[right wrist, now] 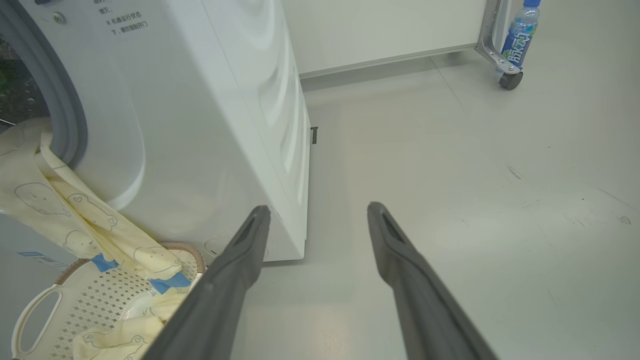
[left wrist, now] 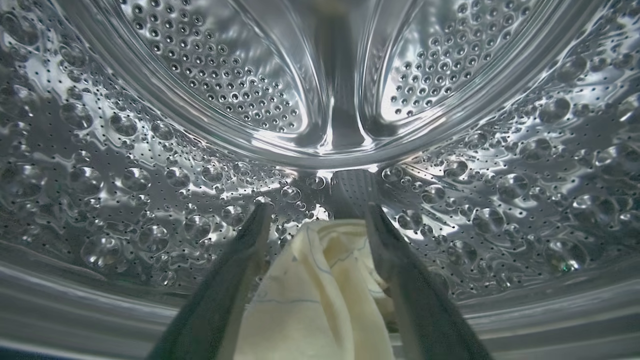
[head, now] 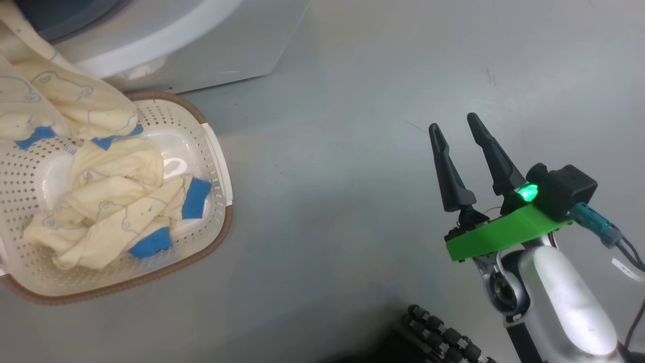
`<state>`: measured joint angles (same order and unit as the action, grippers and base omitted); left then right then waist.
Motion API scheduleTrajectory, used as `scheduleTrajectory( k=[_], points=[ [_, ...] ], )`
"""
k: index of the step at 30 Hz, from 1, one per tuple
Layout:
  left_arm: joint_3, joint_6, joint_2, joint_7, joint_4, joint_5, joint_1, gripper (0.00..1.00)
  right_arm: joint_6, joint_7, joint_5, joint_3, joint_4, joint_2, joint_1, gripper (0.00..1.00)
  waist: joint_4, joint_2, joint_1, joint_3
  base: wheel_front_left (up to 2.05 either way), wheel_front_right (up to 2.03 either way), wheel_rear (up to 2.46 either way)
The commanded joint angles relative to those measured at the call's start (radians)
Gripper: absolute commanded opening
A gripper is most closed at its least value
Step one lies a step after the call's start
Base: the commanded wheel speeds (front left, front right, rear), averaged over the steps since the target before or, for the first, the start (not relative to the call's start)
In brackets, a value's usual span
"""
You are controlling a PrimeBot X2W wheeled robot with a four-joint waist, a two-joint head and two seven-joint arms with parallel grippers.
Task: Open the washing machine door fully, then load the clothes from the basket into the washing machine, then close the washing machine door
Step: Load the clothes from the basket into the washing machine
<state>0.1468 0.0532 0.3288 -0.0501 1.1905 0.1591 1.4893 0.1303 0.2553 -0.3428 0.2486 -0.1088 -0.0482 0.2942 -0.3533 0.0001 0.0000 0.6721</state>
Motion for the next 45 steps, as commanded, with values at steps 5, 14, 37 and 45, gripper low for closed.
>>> scheduleTrajectory(
  k=[5,14,37,45],
  points=[
    [0.005,-0.003,0.02,0.022,-0.001,0.017,0.018,1.0,0.0,0.006,-0.002,0.004,0.022,-0.002,-0.019,1.0,0.006,-0.0001,0.0,-0.014,0.0,0.0,0.0],
    [0.013,-0.012,-0.012,0.01,0.012,0.035,0.001,1.0,0.0,0.006,0.003,-0.007,0.023,-0.002,-0.02,1.0,0.032,-0.0001,0.0,-0.04,0.0,0.0,0.0],
    [0.028,0.027,-0.129,-0.176,-0.055,0.101,-0.171,1.0,0.0,0.006,0.06,-0.074,0.027,-0.002,-0.019,1.0,0.153,-0.0001,0.0,-0.111,0.0,0.0,0.0],
    [0.027,0.029,-0.153,-0.204,-0.182,0.123,-0.306,1.0,0.0,0.006,0.077,-0.1,0.035,-0.002,-0.025,1.0,0.19,-0.0001,0.0,-0.122,0.0,0.0,0.0]
  ],
)
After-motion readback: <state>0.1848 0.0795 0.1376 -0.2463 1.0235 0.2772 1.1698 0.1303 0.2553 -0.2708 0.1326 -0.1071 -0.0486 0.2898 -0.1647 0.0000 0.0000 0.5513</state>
